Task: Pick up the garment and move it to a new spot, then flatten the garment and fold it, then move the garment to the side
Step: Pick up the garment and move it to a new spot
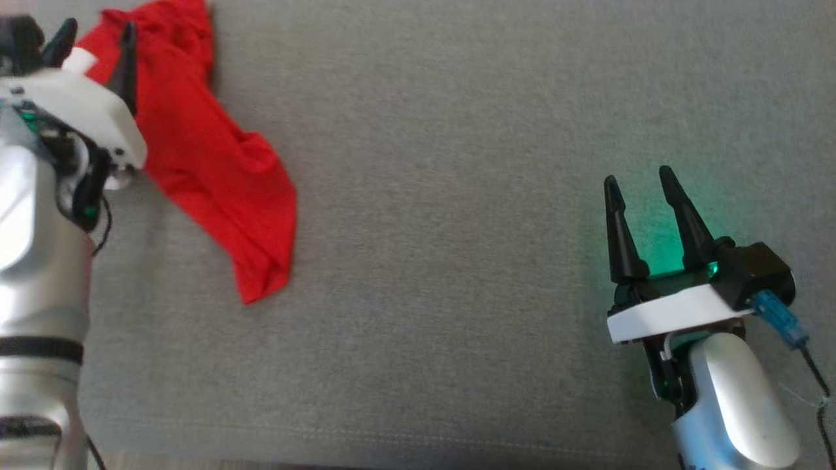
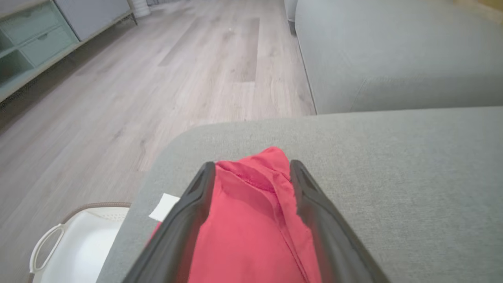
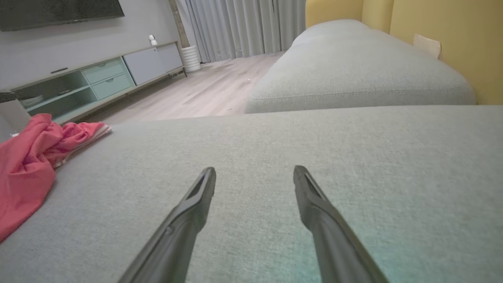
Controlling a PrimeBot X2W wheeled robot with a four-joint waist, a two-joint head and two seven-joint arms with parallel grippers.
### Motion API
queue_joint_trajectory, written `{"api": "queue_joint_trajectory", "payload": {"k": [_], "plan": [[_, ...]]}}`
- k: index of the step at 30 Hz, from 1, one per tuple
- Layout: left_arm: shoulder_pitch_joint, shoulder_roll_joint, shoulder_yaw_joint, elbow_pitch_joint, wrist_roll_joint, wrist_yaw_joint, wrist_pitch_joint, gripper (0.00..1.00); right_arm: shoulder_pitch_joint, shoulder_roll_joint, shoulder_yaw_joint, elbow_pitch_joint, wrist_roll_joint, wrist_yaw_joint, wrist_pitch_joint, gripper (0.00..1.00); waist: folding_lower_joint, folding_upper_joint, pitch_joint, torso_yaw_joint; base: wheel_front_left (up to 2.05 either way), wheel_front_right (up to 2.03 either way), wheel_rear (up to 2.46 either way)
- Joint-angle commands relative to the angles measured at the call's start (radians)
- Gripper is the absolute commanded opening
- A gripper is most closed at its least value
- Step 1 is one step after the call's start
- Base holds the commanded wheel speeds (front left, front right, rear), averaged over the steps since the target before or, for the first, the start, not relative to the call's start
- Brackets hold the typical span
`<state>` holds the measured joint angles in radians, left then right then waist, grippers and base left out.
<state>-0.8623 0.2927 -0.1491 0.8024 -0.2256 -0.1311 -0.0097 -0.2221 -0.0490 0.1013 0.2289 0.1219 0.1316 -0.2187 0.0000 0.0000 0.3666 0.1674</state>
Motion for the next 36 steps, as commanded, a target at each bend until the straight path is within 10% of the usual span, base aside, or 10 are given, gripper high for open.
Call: {"api": "queue_joint_trajectory", "payload": {"k": [1,10,11,12,28,36], "plan": [[-0.046,0.059,0.022,-0.005,-0.016,0.001,0.012,1.00,-0.022,-0.001,0.025,-0.033,-0.007,-0.001,-0.001,1.00,0.0000,0.0000,0.039,-0.038,0.00,0.00,0.00],[-0.170,0.101,-0.025,0.217,-0.043,0.009,0.124,1.00,-0.043,-0.001,0.025,-0.032,-0.006,-0.001,-0.010,1.00,0.0000,0.0000,0.076,-0.073,0.00,0.00,0.00],[-0.177,0.102,-0.026,0.232,-0.043,0.012,0.122,0.10,-0.044,-0.001,0.024,-0.030,-0.006,-0.001,-0.011,1.00,0.0000,0.0000,0.076,-0.074,0.00,0.00,0.00],[-0.183,0.103,-0.028,0.245,-0.042,0.013,0.117,0.00,-0.045,-0.001,0.023,-0.027,-0.006,-0.001,-0.012,1.00,0.0000,0.0000,0.074,-0.075,0.00,0.00,0.00],[-0.213,0.075,-0.002,0.157,-0.077,0.023,-0.243,0.00,-0.025,-0.001,0.032,0.032,0.033,-0.001,-0.032,1.00,0.0000,0.0000,-0.066,-0.062,0.00,0.00,0.00],[-0.101,0.050,0.060,-0.202,-0.099,0.011,-0.252,0.00,0.006,-0.001,0.039,0.060,0.072,-0.001,-0.040,1.00,0.0000,0.0000,-0.162,-0.075,0.00,0.00,0.00]]}}
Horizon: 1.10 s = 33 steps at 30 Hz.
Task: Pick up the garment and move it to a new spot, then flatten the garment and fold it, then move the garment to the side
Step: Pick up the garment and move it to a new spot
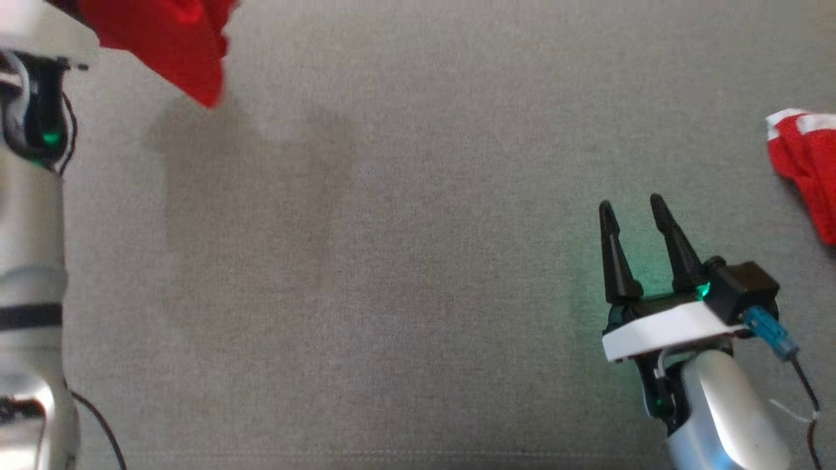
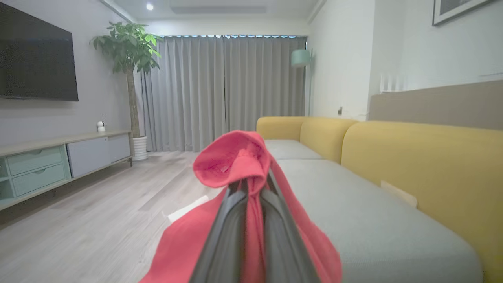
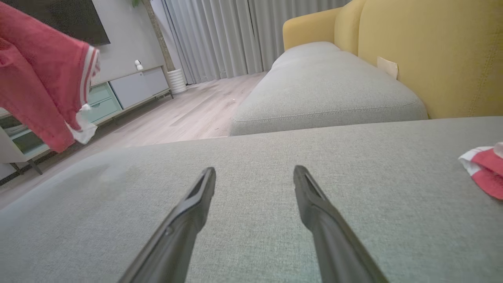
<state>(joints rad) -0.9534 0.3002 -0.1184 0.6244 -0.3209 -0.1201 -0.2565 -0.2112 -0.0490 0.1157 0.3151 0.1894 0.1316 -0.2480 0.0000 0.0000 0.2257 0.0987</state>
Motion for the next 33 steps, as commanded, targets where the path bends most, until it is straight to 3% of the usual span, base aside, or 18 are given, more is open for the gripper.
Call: {"api": "queue_joint_trajectory", "payload": {"k": [1,11,17,23,33], "plan": [[0.007,0.040,0.035,-0.056,-0.006,0.000,-0.005,0.00,0.000,-0.001,0.027,-0.023,0.010,-0.001,-0.011,1.00,0.0000,0.0000,-0.031,-0.010,0.00,0.00,0.00],[0.094,0.014,-0.023,-0.198,-0.017,-0.002,0.067,0.00,0.026,-0.001,0.033,-0.022,0.051,-0.001,-0.013,1.00,0.0000,0.0000,-0.093,-0.071,0.00,0.00,0.00],[0.127,-0.010,-0.096,-0.244,0.043,0.043,0.139,0.00,0.024,-0.001,0.040,-0.034,0.067,-0.001,-0.014,1.00,0.0000,0.0000,-0.080,-0.133,0.00,0.00,0.00],[0.159,-0.052,-0.185,-0.209,0.115,0.087,0.177,0.00,0.004,-0.001,0.066,-0.051,0.083,-0.001,-0.014,1.00,0.0000,0.0000,-0.048,-0.232,0.00,0.00,0.00],[0.197,-0.204,-0.314,-0.040,0.140,0.106,0.133,0.00,-0.021,-0.001,0.093,-0.082,0.112,-0.001,-0.014,1.00,0.0000,0.0000,0.003,-0.380,0.00,0.00,0.00]]}}
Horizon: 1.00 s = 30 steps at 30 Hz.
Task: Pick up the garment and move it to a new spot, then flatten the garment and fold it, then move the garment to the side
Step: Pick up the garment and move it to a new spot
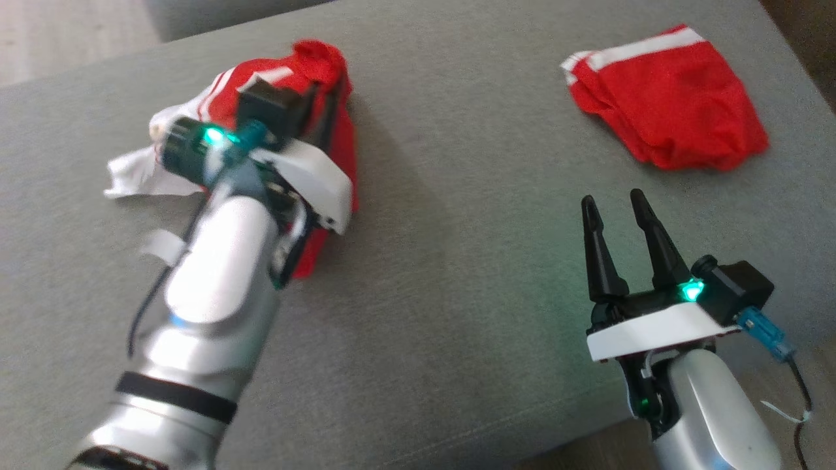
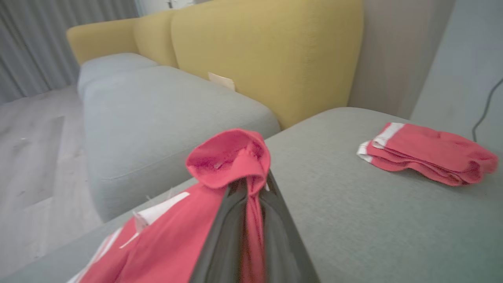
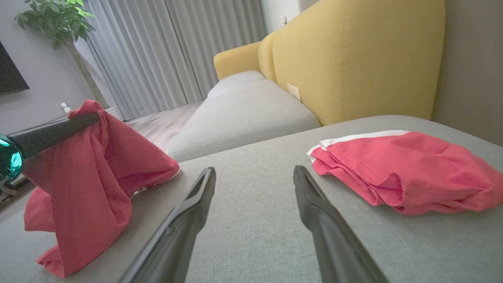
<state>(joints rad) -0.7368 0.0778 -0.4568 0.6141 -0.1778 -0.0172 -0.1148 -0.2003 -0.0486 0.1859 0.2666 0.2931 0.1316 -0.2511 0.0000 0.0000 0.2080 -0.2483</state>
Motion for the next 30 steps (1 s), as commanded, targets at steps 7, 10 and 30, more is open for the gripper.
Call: {"api": "queue_joint_trajectory", "payload": {"k": [7,10,30], "plan": [[0.006,-0.024,-0.058,0.016,-0.064,-0.023,-0.073,1.00,-0.022,-0.002,0.023,-0.037,0.012,-0.001,-0.011,1.00,0.0000,0.0000,0.017,-0.059,0.00,0.00,0.00],[0.011,-0.027,-0.091,0.000,-0.107,-0.018,-0.107,1.00,-0.016,-0.002,0.017,-0.032,0.009,-0.001,-0.011,1.00,0.0000,0.0000,0.003,-0.048,0.00,0.00,0.00],[0.346,0.137,0.156,-0.416,-0.093,0.063,-0.147,1.00,0.038,-0.002,-0.062,-0.009,-0.059,-0.001,-0.011,1.00,0.0000,0.0000,-0.133,0.194,0.00,0.00,0.00]]}}
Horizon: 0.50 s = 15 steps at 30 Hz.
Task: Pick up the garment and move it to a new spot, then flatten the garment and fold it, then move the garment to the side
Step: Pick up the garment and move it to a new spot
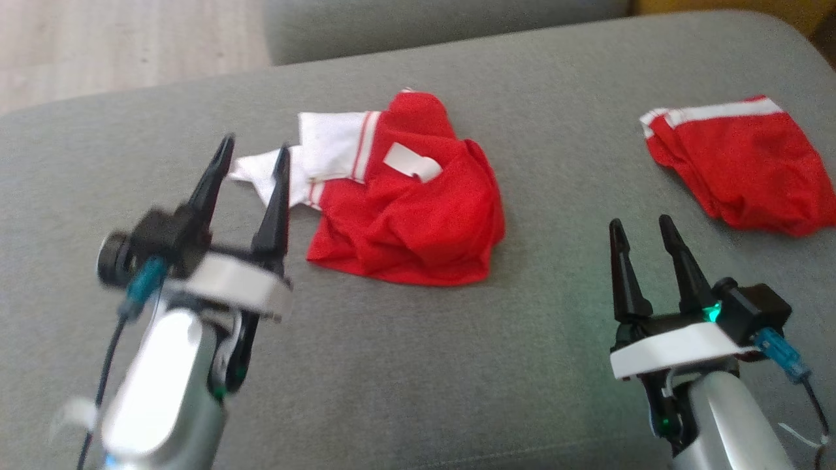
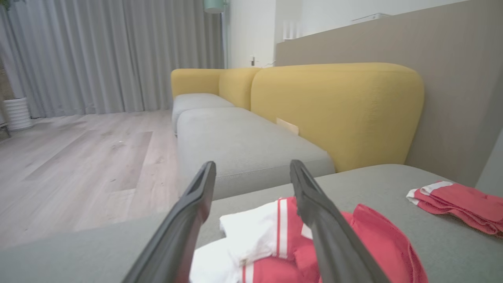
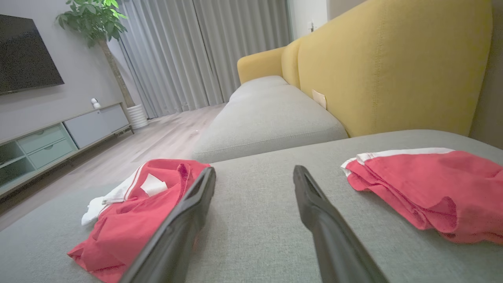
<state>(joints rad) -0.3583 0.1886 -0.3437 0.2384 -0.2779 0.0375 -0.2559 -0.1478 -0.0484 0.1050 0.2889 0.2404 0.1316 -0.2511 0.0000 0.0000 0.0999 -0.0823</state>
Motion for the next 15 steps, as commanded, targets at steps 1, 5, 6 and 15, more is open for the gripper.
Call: {"api": "queue_joint_trajectory", "payload": {"k": [1,5,6,15], "plan": [[0.001,0.025,0.056,-0.060,0.009,0.010,-0.006,1.00,-0.010,-0.002,0.014,-0.030,-0.009,-0.001,-0.011,1.00,0.0000,0.0000,-0.032,0.038,0.00,0.00,0.00],[0.122,0.004,0.101,-0.119,0.021,0.011,-0.006,1.00,0.011,-0.002,-0.001,-0.030,-0.019,-0.001,-0.011,1.00,0.0000,0.0000,-0.055,0.073,0.00,0.00,0.00],[0.149,-0.005,0.109,-0.129,0.025,0.010,-0.006,1.00,0.016,-0.002,-0.003,-0.030,-0.020,-0.001,-0.011,1.00,0.0000,0.0000,-0.060,0.079,0.00,0.00,0.00],[0.289,-0.090,0.173,-0.153,0.062,-0.012,-0.006,1.00,0.041,-0.002,-0.009,-0.032,-0.020,-0.001,-0.011,1.00,0.0000,0.0000,-0.078,0.094,0.00,0.00,0.00]]}}
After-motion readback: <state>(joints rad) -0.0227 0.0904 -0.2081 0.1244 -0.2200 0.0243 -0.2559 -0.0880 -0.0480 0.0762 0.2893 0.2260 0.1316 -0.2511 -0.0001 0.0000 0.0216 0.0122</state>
